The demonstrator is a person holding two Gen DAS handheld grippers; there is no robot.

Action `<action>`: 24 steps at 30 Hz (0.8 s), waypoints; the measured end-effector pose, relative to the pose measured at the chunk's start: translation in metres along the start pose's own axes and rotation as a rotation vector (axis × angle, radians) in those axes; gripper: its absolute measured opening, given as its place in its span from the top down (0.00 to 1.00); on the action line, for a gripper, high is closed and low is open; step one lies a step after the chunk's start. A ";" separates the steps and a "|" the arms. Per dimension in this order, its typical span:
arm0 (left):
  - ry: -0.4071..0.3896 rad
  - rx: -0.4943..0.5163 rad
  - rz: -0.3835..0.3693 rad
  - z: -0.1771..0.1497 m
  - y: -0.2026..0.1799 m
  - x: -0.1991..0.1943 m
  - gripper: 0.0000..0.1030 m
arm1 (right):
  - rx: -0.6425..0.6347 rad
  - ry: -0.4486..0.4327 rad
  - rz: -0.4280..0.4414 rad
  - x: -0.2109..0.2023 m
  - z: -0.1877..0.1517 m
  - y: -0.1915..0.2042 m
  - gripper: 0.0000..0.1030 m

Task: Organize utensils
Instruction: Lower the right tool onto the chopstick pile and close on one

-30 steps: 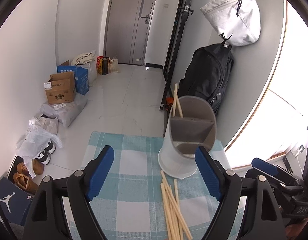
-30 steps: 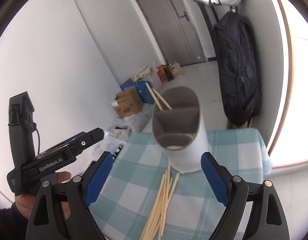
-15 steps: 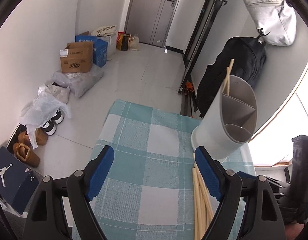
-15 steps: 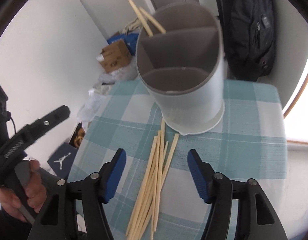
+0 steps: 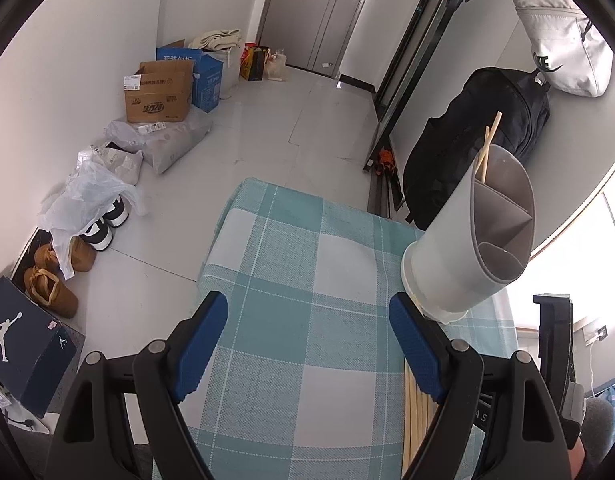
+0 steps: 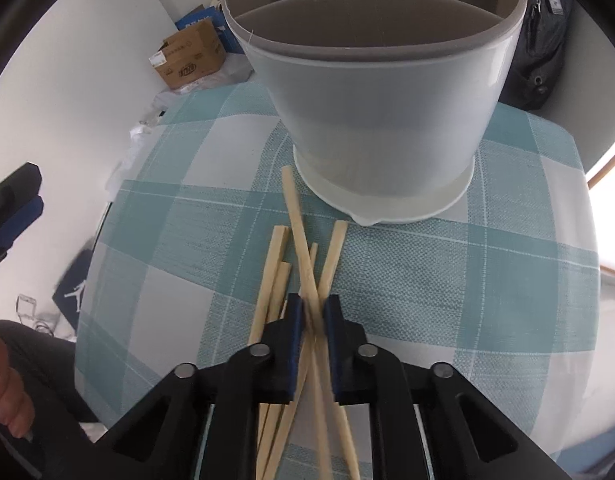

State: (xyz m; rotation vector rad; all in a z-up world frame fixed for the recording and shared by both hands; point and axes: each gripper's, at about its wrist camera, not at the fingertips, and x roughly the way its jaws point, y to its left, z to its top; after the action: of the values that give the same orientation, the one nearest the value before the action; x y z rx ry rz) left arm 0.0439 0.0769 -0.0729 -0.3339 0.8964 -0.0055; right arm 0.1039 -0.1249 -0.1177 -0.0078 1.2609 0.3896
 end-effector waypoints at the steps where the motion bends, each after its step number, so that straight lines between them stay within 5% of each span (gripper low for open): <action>1: 0.002 0.004 -0.004 -0.001 -0.002 0.000 0.23 | 0.009 -0.001 0.003 -0.002 -0.002 -0.002 0.95; 15: 0.054 0.036 -0.026 -0.007 -0.015 0.005 0.23 | 0.143 0.034 0.085 -0.027 -0.044 -0.023 0.92; 24: 0.081 0.078 0.003 -0.010 -0.024 0.014 0.23 | 0.113 -0.030 0.062 -0.019 -0.007 -0.023 0.86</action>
State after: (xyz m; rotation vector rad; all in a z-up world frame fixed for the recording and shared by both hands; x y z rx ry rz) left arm 0.0480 0.0493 -0.0829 -0.2607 0.9745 -0.0517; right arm 0.0997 -0.1537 -0.1066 0.1333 1.2538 0.3706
